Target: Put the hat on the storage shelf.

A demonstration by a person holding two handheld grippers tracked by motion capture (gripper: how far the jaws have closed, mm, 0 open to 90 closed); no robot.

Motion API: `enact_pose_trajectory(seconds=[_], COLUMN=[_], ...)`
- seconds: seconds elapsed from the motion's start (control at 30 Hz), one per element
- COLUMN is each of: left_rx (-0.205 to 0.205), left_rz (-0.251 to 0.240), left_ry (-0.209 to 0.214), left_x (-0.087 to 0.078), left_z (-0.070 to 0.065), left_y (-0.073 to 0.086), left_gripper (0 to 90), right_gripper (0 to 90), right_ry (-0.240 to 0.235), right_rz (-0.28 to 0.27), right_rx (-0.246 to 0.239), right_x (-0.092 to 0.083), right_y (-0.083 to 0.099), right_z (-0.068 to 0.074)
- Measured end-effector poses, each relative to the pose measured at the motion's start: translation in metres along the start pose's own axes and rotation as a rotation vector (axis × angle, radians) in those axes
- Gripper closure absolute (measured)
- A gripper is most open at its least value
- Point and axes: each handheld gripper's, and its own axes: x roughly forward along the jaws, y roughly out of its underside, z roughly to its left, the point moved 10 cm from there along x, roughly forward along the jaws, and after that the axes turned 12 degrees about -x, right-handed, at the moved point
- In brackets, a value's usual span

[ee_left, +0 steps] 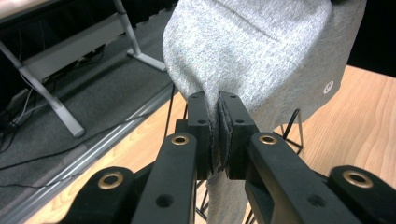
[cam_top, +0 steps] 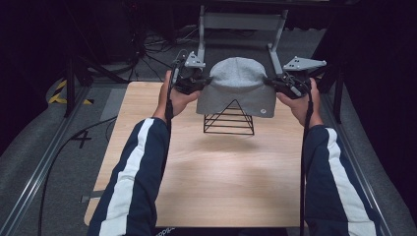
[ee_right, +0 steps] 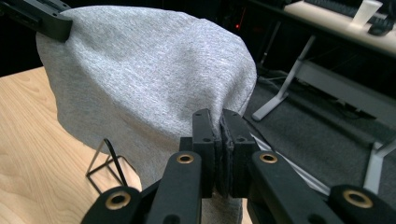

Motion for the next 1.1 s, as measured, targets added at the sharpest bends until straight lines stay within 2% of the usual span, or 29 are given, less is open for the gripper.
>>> enact_pose_trajectory(seconds=[0.37, 0.67, 0.93, 1.1], left_rx=[-0.029, -0.063, -0.063, -0.068], left_rz=[0.052, 0.066, 0.096, 0.110], left_ry=[-0.017, -0.005, -0.009, -0.010], left_x=[0.021, 0.033, 0.041, 0.046], left_z=[0.006, 0.008, 0.008, 0.008], left_y=[0.034, 0.061, 0.080, 0.090], left_gripper=[84.2, 84.1, 84.1, 84.1], right_gripper=[85.4, 85.3, 85.3, 85.3], right_ry=[-0.042, -0.065, -0.086, -0.089], right_rz=[0.045, 0.063, 0.101, 0.117], right_rx=[0.031, 0.041, 0.046, 0.052], right_x=[0.024, 0.036, 0.047, 0.051], right_y=[0.038, 0.054, 0.073, 0.082], right_z=[0.018, 0.031, 0.043, 0.046])
